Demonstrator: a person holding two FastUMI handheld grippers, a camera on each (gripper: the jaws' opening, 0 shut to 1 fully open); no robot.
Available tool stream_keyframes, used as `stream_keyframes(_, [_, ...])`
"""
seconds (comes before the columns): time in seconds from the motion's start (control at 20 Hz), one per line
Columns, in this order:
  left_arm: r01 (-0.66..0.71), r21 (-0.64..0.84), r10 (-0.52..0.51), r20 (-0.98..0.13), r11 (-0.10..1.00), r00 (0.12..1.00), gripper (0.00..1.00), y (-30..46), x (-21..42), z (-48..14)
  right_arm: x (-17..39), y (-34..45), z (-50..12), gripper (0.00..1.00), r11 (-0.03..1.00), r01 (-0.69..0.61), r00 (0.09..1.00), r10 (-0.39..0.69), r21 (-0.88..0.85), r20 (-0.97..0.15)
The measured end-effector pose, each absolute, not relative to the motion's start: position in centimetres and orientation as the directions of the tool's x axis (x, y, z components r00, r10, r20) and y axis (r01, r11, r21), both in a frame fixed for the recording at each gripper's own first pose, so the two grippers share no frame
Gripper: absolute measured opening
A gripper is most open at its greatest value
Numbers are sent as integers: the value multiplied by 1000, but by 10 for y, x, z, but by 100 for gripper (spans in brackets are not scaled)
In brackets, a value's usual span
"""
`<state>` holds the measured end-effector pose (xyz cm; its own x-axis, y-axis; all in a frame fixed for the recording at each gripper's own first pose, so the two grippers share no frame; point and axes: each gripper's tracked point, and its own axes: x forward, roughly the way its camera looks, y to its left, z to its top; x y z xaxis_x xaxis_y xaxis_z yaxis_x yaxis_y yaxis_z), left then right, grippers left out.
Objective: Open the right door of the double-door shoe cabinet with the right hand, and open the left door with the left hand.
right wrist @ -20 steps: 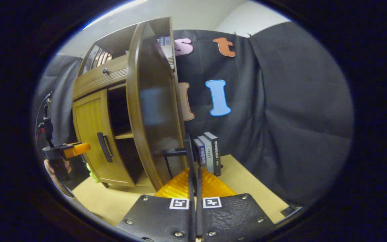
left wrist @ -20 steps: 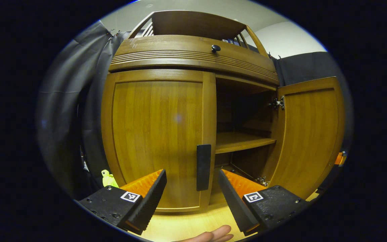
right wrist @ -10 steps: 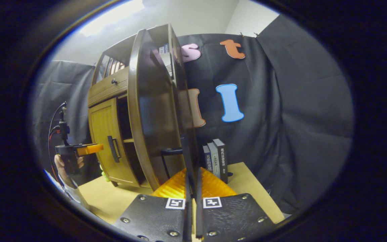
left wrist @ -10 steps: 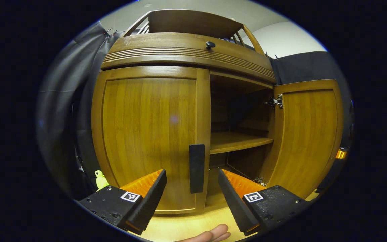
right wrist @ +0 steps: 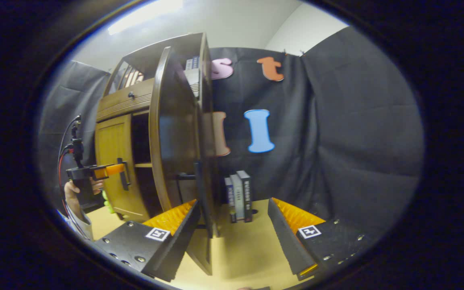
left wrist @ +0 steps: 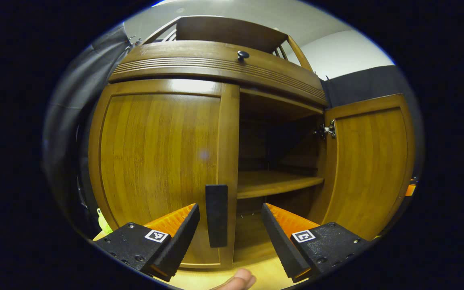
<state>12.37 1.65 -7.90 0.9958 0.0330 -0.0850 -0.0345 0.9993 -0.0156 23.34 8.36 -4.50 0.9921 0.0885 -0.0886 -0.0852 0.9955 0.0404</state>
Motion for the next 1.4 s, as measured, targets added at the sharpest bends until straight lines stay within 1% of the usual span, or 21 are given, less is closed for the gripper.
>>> stream_keyframes(0.05, [-68, -12, 67, -76, 998, 995, 92, 23, 128, -79, 227, 88, -42, 96, 995, -84, 995, 87, 45, -58])
stream_keyframes(0.1, [-97, -6, 97, -73, 995, 993, 93, 28, 133, -83, 222, 94, -35, 99, 995, -91, 995, 92, 51, -27])
stream_keyframes(0.15, [-100, 1, 100, -67, 995, 993, 86, 28, 139, -85, 216, 101, -29, 99, 994, -91, 996, 91, 57, 1])
stream_keyframes(0.2, [-78, 20, 79, -80, 997, 994, 85, 25, 144, -90, 204, 106, -21, 99, 994, -94, 995, 92, 63, 28])
stream_keyframes(0.25, [-65, 52, 70, -101, 997, 992, 71, 24, 148, -97, 189, 115, -13, 99, 992, -104, 993, 101, 71, 55])
stream_keyframes(0.3, [-70, 125, 82, -99, 990, 992, 58, 28, 150, -99, 176, 125, -8, 99, 990, -115, 991, 109, 79, 80])
stream_keyframes(0.35, [-75, 162, 93, -104, 984, 990, 51, 34, 155, -104, 159, 142, -8, 96, 988, -132, 987, 123, 82, 104])
stream_keyframes(0.4, [-73, 146, 86, -89, 987, 992, 45, 34, 156, -99, 145, 155, -10, 100, 987, -142, 984, 132, 78, 116])
stream_keyframes(0.5, [-69, 21, 72, -135, 997, 988, 32, 34, 150, -101, 122, 174, -21, 99, 989, -144, 985, 140, 35, 97])
stream_keyframes(0.55, [-63, -35, 59, -118, 997, 991, 31, 33, 152, -96, 114, 179, -28, 99, 991, -136, 987, 135, 0, 83])
stream_keyframes(0.65, [-46, -16, 43, -152, 999, 987, 30, 35, 149, -99, 104, 184, -31, 99, 992, -110, 991, 114, -56, 71])
stream_keyframes(0.7, [-50, -16, 47, -153, 999, 987, 31, 33, 151, -100, 101, 188, -33, 96, 991, -116, 991, 119, -60, 55])
stream_keyframes(0.75, [-53, -9, 51, -175, 999, 983, 30, 34, 148, -102, 98, 192, -36, 96, 992, -117, 992, 119, -50, 45])
stream_keyframes(0.8, [-47, -3, 46, -165, 999, 985, 30, 34, 147, -98, 96, 195, -36, 99, 992, -122, 991, 123, -27, 43])
stream_keyframes(1.0, [9, 8, -7, -188, 1000, 982, 30, 28, 139, -91, 86, 189, -34, 96, 991, -126, 991, 124, 45, 44])
stream_keyframes(1.05, [26, 14, -23, -190, 1000, 981, 30, 28, 133, -87, 83, 185, -34, 98, 991, -122, 992, 119, 53, 47])
stream_keyframes(1.15, [53, 16, -49, -193, 998, 980, 30, 30, 112, -87, 81, 186, -40, 96, 988, -143, 989, 141, 61, 39])
stream_keyframes(1.2, [67, 17, -62, -186, 998, 981, 30, 29, 99, -88, 83, 182, -41, 98, 988, -139, 990, 137, 73, 34])
stream_keyframes(1.25, [78, 13, -75, -181, 997, 981, 30, 30, 92, -86, 86, 178, -41, 96, 988, -127, 992, 125, 83, 35])
stream_keyframes(1.35, [98, -2, -97, -180, 995, 979, 30, 32, 79, -82, 83, 176, -46, 96, 988, -118, 993, 115, 98, 35])
stream_keyframes(1.4, [112, -2, -111, -183, 994, 977, 31, 32, 70, -81, 82, 178, -48, 99, 985, -133, 991, 130, 113, 34])
